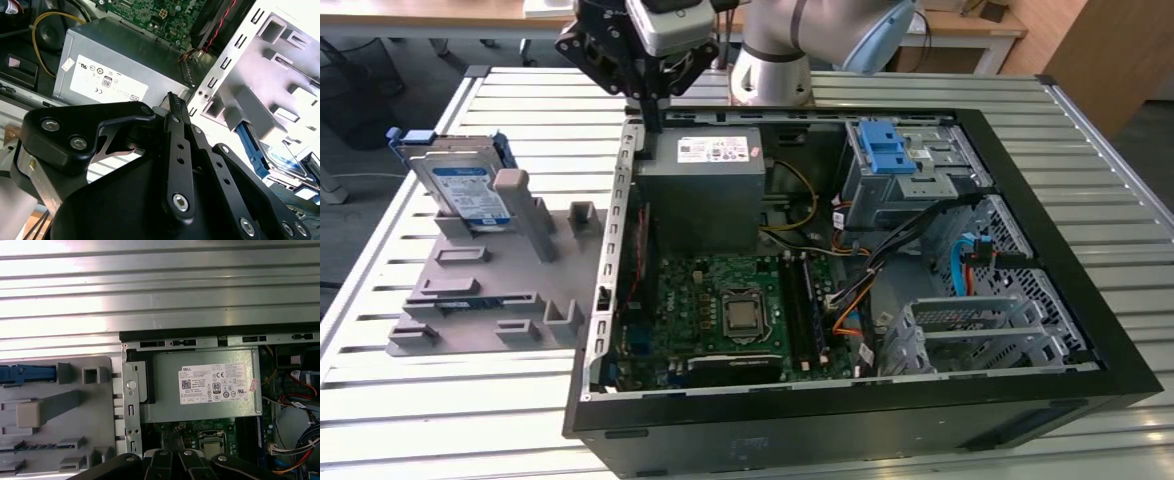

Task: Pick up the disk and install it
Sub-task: 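Reach for the disk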

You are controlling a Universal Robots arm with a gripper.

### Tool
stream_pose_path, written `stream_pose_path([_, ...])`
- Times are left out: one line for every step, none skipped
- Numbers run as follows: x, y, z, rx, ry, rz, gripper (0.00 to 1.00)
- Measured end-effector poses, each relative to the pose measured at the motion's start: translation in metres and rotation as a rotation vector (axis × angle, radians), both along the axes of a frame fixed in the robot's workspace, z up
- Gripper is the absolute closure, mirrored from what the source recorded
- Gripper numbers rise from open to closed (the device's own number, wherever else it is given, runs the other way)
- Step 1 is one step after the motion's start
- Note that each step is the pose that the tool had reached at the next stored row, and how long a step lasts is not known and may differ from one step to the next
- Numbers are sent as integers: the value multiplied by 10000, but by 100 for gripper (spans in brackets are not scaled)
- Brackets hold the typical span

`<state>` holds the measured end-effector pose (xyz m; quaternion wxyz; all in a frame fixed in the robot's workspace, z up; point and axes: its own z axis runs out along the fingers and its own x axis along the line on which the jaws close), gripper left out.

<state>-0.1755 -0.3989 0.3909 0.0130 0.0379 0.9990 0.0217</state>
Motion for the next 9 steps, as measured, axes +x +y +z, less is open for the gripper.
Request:
stream_pose_path([-3, 0, -1, 1, 0, 0, 89])
stream_pose_path([-5, 0, -1, 0, 0, -1, 89])
stream_pose_path([-6, 0, -1, -1, 0, 0, 89])
stream_pose_path([-6, 0, -1, 0, 0, 1, 89])
stream_pose_path([-8, 0, -2, 0, 0, 1, 89])
stream_pose_path([-16, 0, -5, 0, 0, 0, 89])
stream_pose_path([-21, 0, -5, 0, 0, 0, 89])
stream_pose_path([-22, 0, -5, 0, 0, 0, 89])
stream_pose_path([-24, 0, -5, 0, 0, 0, 89])
